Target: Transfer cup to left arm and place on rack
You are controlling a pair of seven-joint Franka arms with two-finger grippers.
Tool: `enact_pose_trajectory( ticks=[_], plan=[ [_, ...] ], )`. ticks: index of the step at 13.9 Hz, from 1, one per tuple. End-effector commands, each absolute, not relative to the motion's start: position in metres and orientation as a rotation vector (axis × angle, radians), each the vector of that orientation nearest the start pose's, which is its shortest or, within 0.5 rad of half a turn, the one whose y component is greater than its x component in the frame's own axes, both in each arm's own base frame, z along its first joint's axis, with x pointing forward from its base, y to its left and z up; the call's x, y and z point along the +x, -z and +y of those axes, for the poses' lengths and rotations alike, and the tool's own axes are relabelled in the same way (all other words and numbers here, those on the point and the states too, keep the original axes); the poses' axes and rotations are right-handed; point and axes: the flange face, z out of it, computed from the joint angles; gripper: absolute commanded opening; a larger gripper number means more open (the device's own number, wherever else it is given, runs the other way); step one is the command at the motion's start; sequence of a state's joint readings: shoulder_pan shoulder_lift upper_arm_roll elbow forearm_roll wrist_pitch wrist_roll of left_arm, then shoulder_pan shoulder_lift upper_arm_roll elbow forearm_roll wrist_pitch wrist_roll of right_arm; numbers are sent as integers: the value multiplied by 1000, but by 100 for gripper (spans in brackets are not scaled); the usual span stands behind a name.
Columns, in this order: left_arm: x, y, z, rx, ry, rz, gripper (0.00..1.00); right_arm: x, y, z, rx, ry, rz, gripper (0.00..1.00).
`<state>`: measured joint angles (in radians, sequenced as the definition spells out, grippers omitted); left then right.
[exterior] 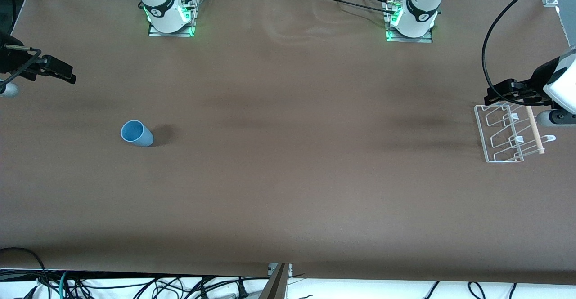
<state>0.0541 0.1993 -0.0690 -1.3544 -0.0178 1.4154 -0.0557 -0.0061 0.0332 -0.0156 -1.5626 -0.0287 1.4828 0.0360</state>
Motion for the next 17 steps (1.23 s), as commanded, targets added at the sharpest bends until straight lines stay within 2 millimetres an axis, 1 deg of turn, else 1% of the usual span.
enact_pose_trajectory(
  ticks=[1, 6, 8, 10, 13, 14, 15, 16, 17],
  plan=[
    [601, -603, -5, -3174, -216, -71, 100, 554, -607, -17, -3175, -190, 93, 100],
    [601, -604, -5, -3174, -214, -71, 100, 554, -607, -19, -3183, -193, 96, 100],
    [601, -604, -5, -3174, -214, -71, 100, 556, -600, -22, -3186, -213, 106, 100],
    [601, -603, -6, -3177, -216, -71, 100, 567, -572, -24, -3190, -297, 97, 100],
    [601, -604, -6, -3182, -215, -70, 100, 583, -520, -24, -3178, -414, 95, 100],
    [601, -603, -6, -3183, -217, -70, 100, 591, -503, -22, -3177, -426, 90, 100],
    [601, -603, -7, -3183, -215, -68, 100, 600, -490, -22, -3181, -402, 89, 100],
    [602, -602, -8, -3183, -217, -65, 100, 608, -472, -22, -3185, -373, 79, 100],
    [602, -602, -8, -3183, -217, -65, 100, 611, -455, -24, -3198, -338, 48, 100]
  ],
)
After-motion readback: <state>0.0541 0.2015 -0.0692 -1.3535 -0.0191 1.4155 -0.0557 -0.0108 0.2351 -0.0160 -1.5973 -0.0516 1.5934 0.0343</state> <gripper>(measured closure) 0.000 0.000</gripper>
